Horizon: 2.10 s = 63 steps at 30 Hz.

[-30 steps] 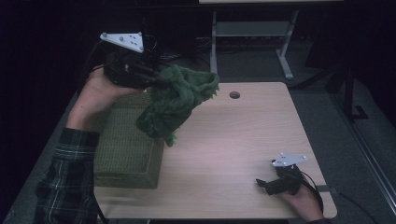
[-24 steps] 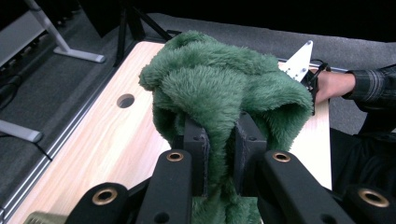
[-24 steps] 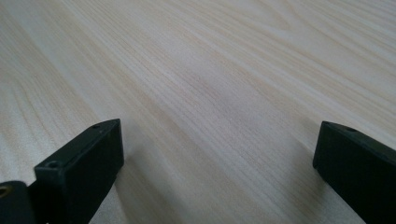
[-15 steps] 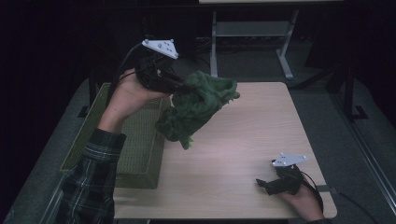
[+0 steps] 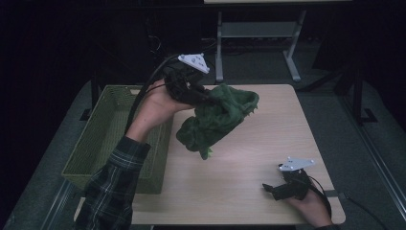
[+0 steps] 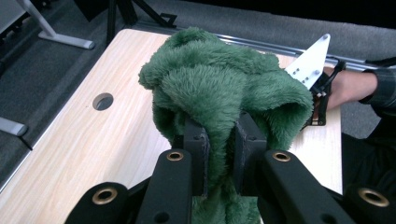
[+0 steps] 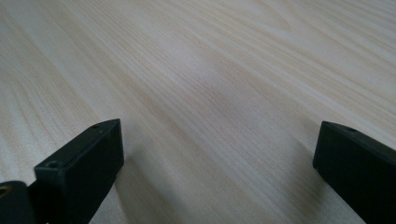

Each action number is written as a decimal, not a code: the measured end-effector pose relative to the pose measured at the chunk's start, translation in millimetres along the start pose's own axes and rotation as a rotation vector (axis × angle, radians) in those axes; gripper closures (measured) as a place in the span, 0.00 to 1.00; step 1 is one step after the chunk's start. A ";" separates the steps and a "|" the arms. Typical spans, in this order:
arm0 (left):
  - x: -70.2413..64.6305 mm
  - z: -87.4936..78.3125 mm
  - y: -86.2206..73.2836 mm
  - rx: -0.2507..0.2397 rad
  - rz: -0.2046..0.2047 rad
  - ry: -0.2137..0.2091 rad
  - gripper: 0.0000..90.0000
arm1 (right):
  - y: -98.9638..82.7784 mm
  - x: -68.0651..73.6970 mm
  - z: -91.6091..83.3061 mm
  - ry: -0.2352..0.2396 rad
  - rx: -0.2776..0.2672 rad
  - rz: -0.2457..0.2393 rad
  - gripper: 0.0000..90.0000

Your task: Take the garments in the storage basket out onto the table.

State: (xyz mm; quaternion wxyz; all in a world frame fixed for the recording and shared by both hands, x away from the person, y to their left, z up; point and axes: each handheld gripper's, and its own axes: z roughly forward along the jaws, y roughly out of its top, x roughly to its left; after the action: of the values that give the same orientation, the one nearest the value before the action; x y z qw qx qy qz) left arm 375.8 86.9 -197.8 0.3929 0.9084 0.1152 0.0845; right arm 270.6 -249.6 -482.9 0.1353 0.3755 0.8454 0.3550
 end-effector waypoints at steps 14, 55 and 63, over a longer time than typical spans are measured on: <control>-10.1 40.4 -20.9 0.031 -0.049 -0.015 0.87 | -0.1 0.2 -0.1 0.000 -0.002 0.001 0.02; -28.2 216.4 -89.1 0.176 -0.138 -0.129 0.71 | -0.2 -0.3 -0.2 0.009 -0.003 -0.002 0.02; -29.0 191.5 -83.5 0.139 -0.154 -0.106 0.32 | -0.3 -0.4 -0.2 0.008 -0.001 -0.003 0.02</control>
State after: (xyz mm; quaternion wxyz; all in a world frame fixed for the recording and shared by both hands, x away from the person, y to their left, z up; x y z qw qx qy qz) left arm 382.7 1.4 -390.5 0.3398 0.9252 0.1691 -0.0021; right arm 270.5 -250.2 -483.0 0.1328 0.3730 0.8462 0.3567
